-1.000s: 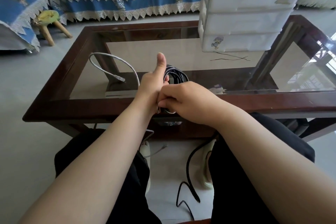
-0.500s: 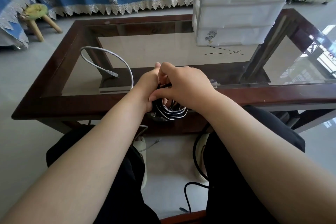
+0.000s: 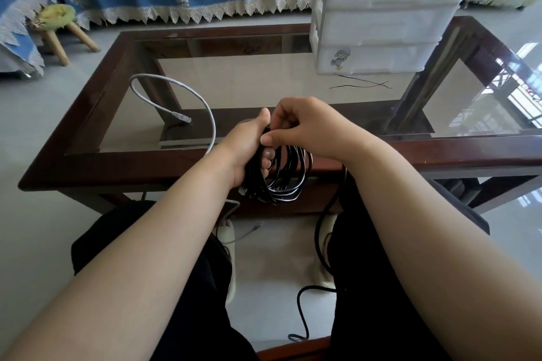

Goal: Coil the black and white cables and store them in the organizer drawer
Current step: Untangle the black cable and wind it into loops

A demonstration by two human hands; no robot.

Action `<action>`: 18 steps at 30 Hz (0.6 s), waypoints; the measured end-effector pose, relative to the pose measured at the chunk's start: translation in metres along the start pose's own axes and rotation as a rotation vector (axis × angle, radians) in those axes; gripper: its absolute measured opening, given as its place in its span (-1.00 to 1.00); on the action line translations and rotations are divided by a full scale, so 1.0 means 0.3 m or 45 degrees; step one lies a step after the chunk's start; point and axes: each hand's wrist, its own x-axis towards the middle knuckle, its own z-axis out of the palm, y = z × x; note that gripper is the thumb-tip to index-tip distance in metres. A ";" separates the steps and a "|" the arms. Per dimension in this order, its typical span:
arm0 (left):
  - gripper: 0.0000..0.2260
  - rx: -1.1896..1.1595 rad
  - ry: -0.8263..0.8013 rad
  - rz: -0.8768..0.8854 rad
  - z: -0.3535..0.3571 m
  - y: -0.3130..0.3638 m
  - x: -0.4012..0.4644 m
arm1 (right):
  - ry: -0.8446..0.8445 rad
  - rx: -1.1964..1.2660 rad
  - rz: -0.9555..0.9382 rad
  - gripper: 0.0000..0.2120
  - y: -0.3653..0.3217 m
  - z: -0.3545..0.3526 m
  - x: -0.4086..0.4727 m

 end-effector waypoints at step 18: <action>-0.32 -0.064 -0.080 -0.016 0.000 0.000 -0.013 | 0.235 -0.471 0.068 -0.58 -0.004 0.041 -0.024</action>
